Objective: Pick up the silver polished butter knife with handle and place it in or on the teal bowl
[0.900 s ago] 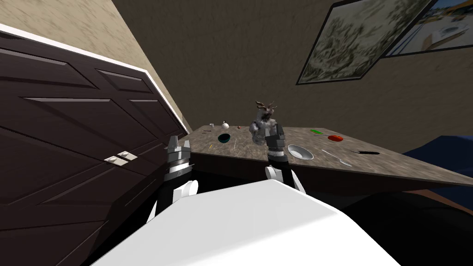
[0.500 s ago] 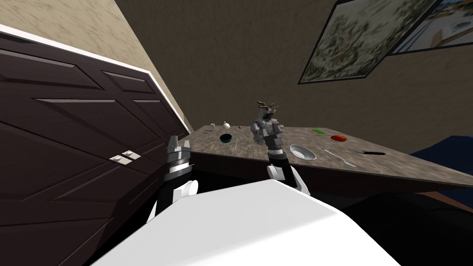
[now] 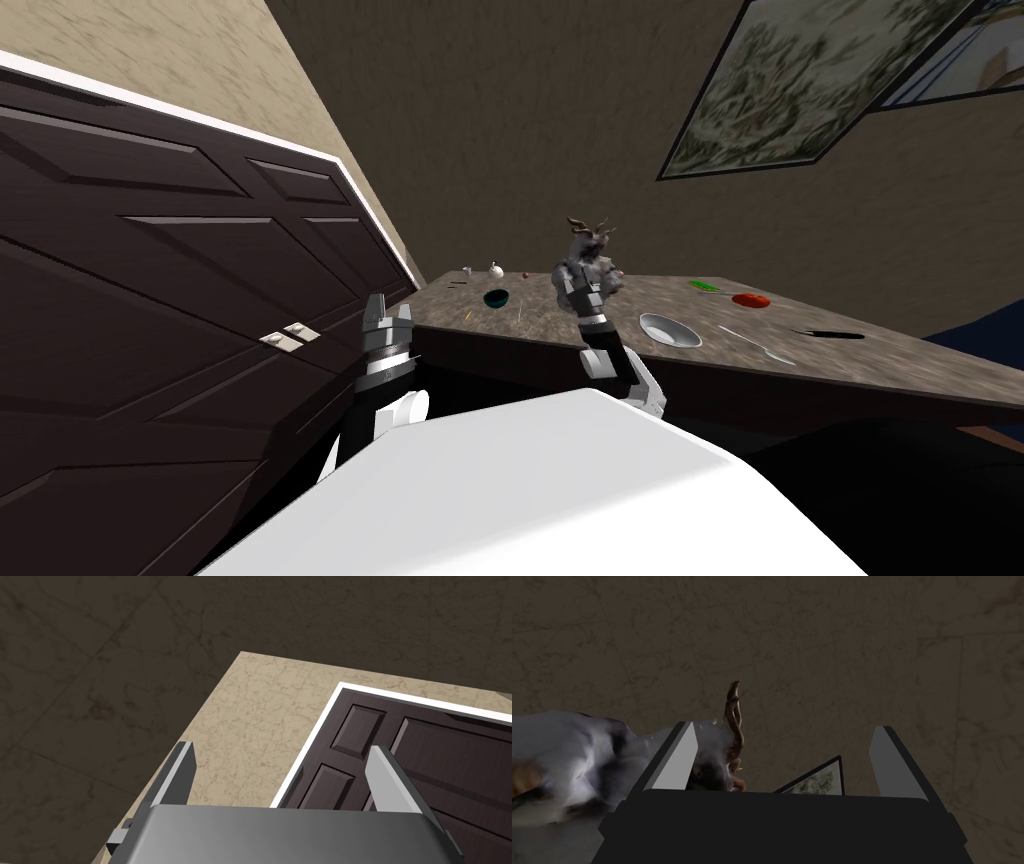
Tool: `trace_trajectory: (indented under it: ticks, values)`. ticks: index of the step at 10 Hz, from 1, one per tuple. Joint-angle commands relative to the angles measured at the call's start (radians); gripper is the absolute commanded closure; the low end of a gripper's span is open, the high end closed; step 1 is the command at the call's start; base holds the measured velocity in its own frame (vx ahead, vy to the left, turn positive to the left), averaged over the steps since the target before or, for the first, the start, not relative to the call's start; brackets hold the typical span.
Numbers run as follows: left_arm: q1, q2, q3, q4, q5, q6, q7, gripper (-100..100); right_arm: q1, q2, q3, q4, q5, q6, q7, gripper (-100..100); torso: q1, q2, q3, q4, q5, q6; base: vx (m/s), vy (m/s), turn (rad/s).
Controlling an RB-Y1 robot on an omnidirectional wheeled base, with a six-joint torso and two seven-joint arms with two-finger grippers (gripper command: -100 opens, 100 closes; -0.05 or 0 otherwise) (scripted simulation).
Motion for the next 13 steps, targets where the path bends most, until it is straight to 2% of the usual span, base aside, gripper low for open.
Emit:
trace_trajectory:
  ticks: [1,2,3,4,5,7,8,9,10,11,12,13]
  values:
    - [0.0,0.0,0.0,0.0,0.0,0.0,0.0,0,-0.017,-0.009,-0.009,0.011,-0.006,0.035,-0.021,-100,0.0,0.0,0.0,0.0,0.0,0.0,0.019,0.093,0.008]
    - [0.0,0.0,0.0,0.0,0.0,0.0,0.0,0,-0.043,-0.018,-0.023,0.032,-0.015,0.07,-0.051,-100,-0.002,0.0,0.0,0.0,0.0,0.0,0.01,0.074,0.027]
    - [0.0,0.0,0.0,0.0,0.0,0.0,0.0,0,-0.043,-0.018,-0.023,0.032,-0.015,0.075,-0.051,-100,-0.003,0.0,0.0,0.0,-0.001,0.0,0.003,0.058,0.014]
    - [0.0,0.0,0.0,0.0,0.0,0.0,0.0,0,-0.071,-0.026,-0.037,0.053,-0.025,0.11,-0.084,-100,-0.005,0.001,0.0,0.0,-0.001,0.0,0.004,0.072,0.025]
    - [0.0,0.0,0.0,0.0,0.0,0.0,0.0,0,-0.071,-0.026,-0.037,0.053,-0.025,0.117,-0.084,-100,-0.004,0.001,0.0,0.0,-0.001,0.0,0.006,0.062,0.011]
    - [0.0,0.0,0.0,0.0,0.0,0.0,0.0,0,-0.128,-0.035,-0.067,0.101,-0.045,0.187,-0.149,-100,-0.004,0.0,0.0,0.0,-0.001,0.0,0.026,0.092,0.031]
    - [0.0,0.0,0.0,0.0,0.0,0.0,0.0,0,-0.128,-0.035,-0.067,0.101,-0.045,0.208,-0.153,-100,-0.002,-0.001,-0.001,0.0,0.0,0.0,0.024,0.098,0.007]
    - [0.0,0.0,0.0,0.0,0.0,0.0,0.0,0,-0.157,-0.037,-0.082,0.127,-0.055,0.242,-0.19,-100,-0.002,0.0,0.0,0.0,0.0,0.0,0.014,0.092,0.02]
    - [0.0,0.0,0.0,0.0,0.0,0.0,0.0,0,-0.157,-0.037,-0.082,0.127,-0.055,0.255,-0.19,-100,-0.002,0.0,0.0,0.0,0.0,0.0,0.007,0.07,0.012]
    - [0.0,0.0,0.0,0.0,0.0,0.0,0.0,0,-0.187,-0.039,-0.098,0.154,-0.066,0.293,-0.228,-100,-0.004,0.001,0.0,0.0,-0.001,0.0,0.015,0.065,0.018]
    - [0.0,0.0,0.0,0.0,0.0,0.0,0.0,0,-0.187,-0.039,-0.098,0.154,-0.066,0.304,-0.228,-100,-0.004,0.0,0.0,0.0,-0.001,0.0,0.014,0.064,0.007]
    - [0.0,0.0,0.0,0.0,0.0,0.0,0.0,0,-0.217,-0.04,-0.115,0.182,-0.076,0.337,-0.268,-100,-0.004,0.0,0.0,0.0,-0.001,0.0,0.024,0.086,0.015]
